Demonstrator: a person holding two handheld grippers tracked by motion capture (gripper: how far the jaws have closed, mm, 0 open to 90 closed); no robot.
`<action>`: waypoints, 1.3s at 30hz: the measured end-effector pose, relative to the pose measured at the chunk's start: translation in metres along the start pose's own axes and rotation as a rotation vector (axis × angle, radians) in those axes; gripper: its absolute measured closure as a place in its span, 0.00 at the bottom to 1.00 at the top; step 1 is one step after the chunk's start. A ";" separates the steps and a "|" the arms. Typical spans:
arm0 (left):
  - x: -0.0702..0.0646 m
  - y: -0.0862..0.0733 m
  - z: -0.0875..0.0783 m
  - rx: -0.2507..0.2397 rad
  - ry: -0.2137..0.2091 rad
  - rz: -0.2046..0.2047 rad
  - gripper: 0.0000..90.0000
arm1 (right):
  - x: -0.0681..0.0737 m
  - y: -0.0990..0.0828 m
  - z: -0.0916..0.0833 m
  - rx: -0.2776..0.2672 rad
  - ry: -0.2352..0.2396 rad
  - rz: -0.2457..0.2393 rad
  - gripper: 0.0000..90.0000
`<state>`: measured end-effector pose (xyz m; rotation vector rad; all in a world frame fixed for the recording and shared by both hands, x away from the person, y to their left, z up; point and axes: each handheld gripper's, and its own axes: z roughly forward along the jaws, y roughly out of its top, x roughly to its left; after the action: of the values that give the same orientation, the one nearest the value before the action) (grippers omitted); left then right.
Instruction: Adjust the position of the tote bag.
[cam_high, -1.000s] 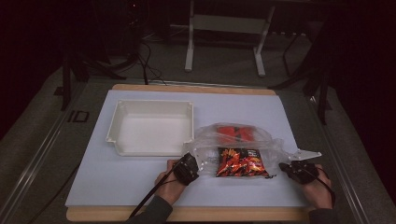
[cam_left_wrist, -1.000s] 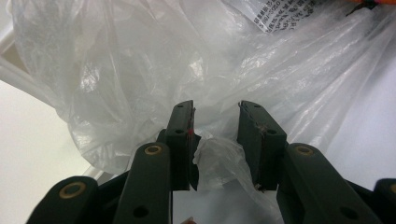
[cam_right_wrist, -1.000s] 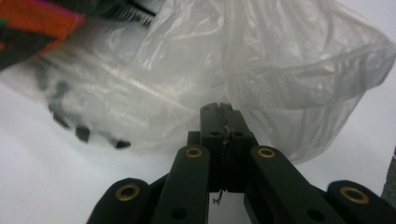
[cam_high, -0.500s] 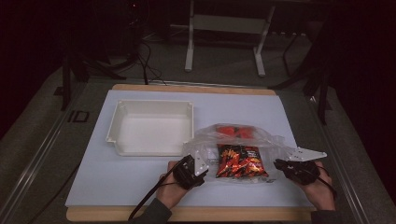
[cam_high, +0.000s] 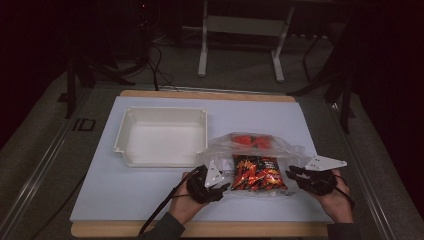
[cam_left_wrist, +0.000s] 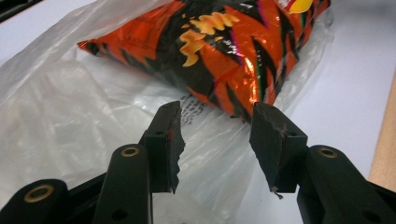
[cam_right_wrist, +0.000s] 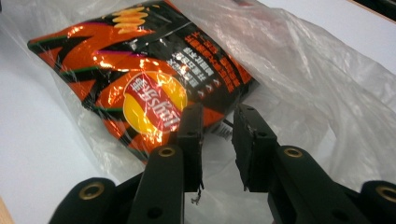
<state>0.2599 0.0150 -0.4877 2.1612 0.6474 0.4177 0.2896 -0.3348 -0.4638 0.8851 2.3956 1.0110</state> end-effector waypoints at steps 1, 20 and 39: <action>-0.001 0.001 0.002 0.003 -0.003 0.003 0.59 | 0.000 0.001 0.001 -0.004 0.001 0.001 0.80; -0.017 0.013 0.043 0.087 -0.055 0.073 0.59 | 0.001 0.000 0.011 -0.016 0.025 0.028 0.77; -0.017 0.014 0.048 0.136 -0.055 0.090 0.89 | 0.000 -0.018 0.015 0.016 0.011 0.053 0.75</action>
<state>0.2742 -0.0324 -0.5070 2.3290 0.5638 0.3695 0.2913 -0.3373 -0.4872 0.9558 2.4043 1.0209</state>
